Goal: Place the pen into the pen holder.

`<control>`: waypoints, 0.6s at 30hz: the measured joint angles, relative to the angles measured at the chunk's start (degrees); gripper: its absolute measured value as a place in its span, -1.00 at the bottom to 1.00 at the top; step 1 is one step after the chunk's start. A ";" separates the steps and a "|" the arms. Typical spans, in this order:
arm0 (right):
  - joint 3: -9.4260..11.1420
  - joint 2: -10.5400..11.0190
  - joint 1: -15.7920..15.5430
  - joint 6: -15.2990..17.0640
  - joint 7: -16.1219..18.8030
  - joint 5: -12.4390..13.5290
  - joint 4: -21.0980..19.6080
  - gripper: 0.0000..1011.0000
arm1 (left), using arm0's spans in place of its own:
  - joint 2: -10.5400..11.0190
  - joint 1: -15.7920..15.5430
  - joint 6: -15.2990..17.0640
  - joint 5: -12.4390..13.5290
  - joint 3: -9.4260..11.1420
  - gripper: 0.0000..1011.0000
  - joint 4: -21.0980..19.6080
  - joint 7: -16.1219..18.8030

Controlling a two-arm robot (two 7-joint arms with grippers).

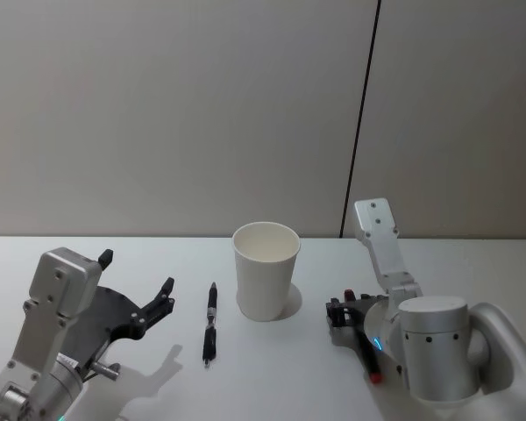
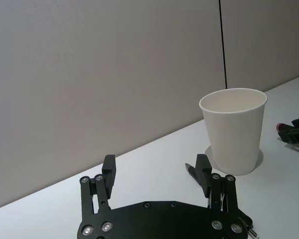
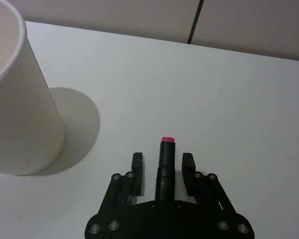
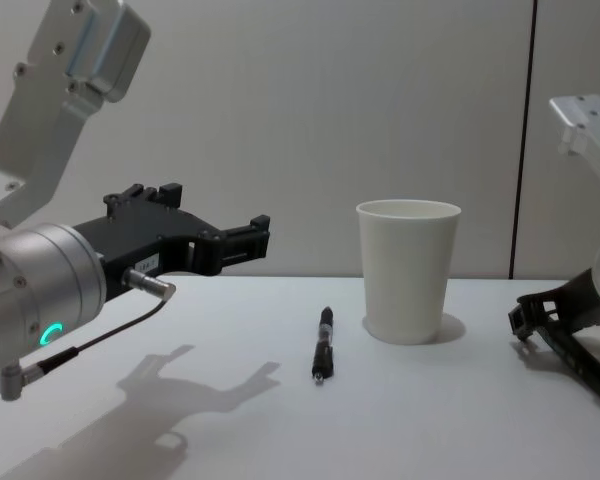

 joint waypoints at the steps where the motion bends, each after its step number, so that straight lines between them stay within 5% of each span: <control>1: -0.01 0.00 0.00 -0.01 0.00 -0.01 0.03 -0.02 | 0.00 0.00 0.00 0.00 0.00 0.98 0.00 0.00; 9: -0.03 0.01 -0.01 -0.03 0.00 -0.05 0.14 -0.56 | 0.00 0.00 0.00 0.00 0.00 0.98 0.00 0.00; 18: -0.02 0.01 -0.01 -0.07 -0.01 -0.12 0.19 -0.62 | 0.00 0.00 0.00 0.00 0.00 0.98 0.00 0.00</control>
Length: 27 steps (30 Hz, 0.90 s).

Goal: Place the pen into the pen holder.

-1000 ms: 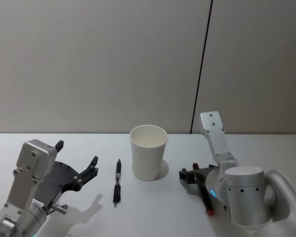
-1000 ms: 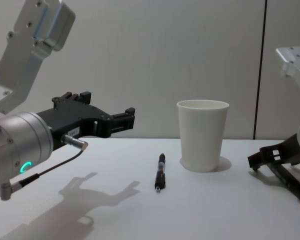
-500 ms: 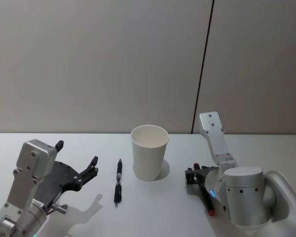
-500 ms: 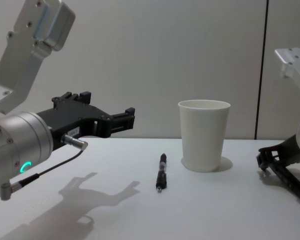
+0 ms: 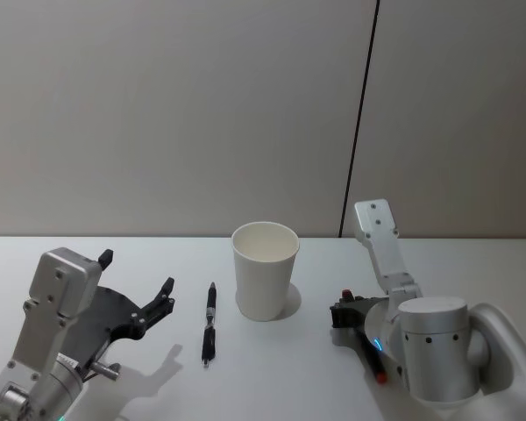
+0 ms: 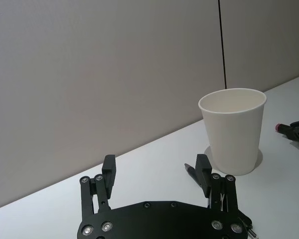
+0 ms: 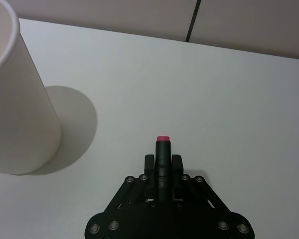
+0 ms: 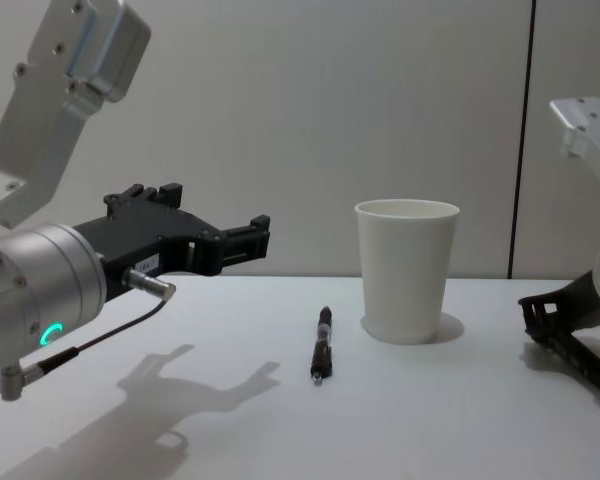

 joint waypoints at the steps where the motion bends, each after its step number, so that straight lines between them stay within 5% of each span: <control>1: 0.00 0.00 0.00 0.00 0.00 0.00 0.00 -0.62 | 0.00 0.00 0.00 0.00 0.00 0.98 0.00 0.00; 14: 0.02 -0.06 -0.11 -0.63 0.00 -0.17 -0.02 -0.62 | 0.00 0.00 0.00 0.00 0.00 0.98 0.00 0.00; 27: -0.07 -0.29 -1.09 -7.51 -0.13 -1.26 -1.02 -0.62 | 0.00 0.00 0.00 0.00 0.00 0.98 0.00 0.00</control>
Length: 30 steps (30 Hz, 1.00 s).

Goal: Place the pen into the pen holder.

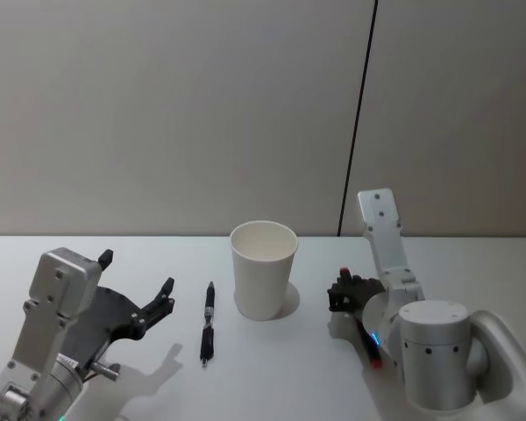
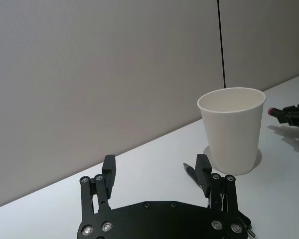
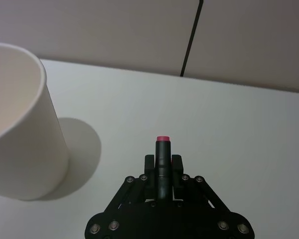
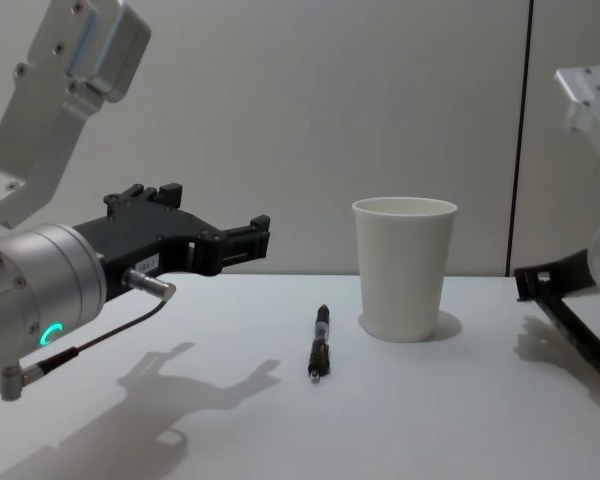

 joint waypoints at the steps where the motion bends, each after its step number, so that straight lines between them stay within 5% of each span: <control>1: -0.01 -0.01 -0.07 -0.50 -0.01 -0.07 -0.10 -0.62 | 0.00 0.00 0.00 0.00 0.00 0.98 0.00 0.00; 30: -0.02 -0.93 -1.09 -25.03 -0.70 -3.70 -2.12 -0.62 | 0.00 0.00 0.00 0.00 0.00 0.98 0.00 0.00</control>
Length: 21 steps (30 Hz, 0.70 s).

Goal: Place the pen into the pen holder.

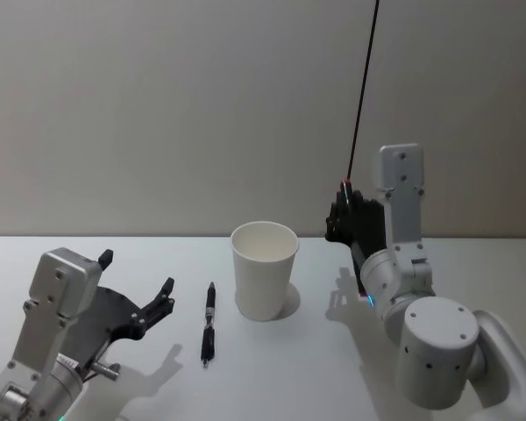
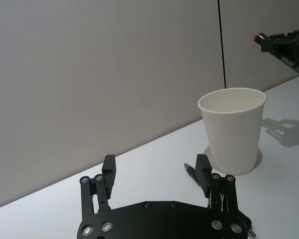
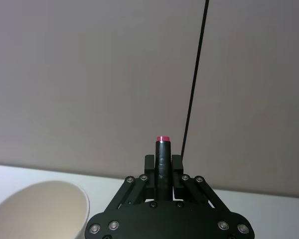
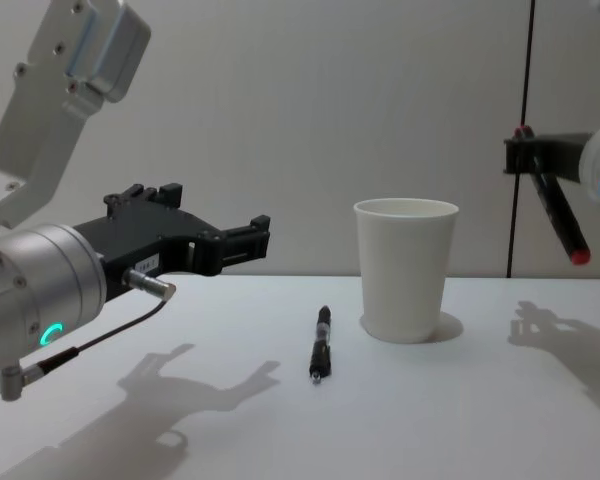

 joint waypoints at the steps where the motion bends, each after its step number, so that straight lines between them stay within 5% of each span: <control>1: -0.02 -0.04 0.01 -0.57 -0.01 -0.09 0.06 -0.62 | 0.00 0.00 0.00 0.00 0.00 0.98 0.00 0.00; 21: -3.82 -3.42 3.52 -5.32 1.75 -2.52 0.58 -0.62 | 0.00 0.00 0.00 0.00 0.00 0.98 0.00 0.00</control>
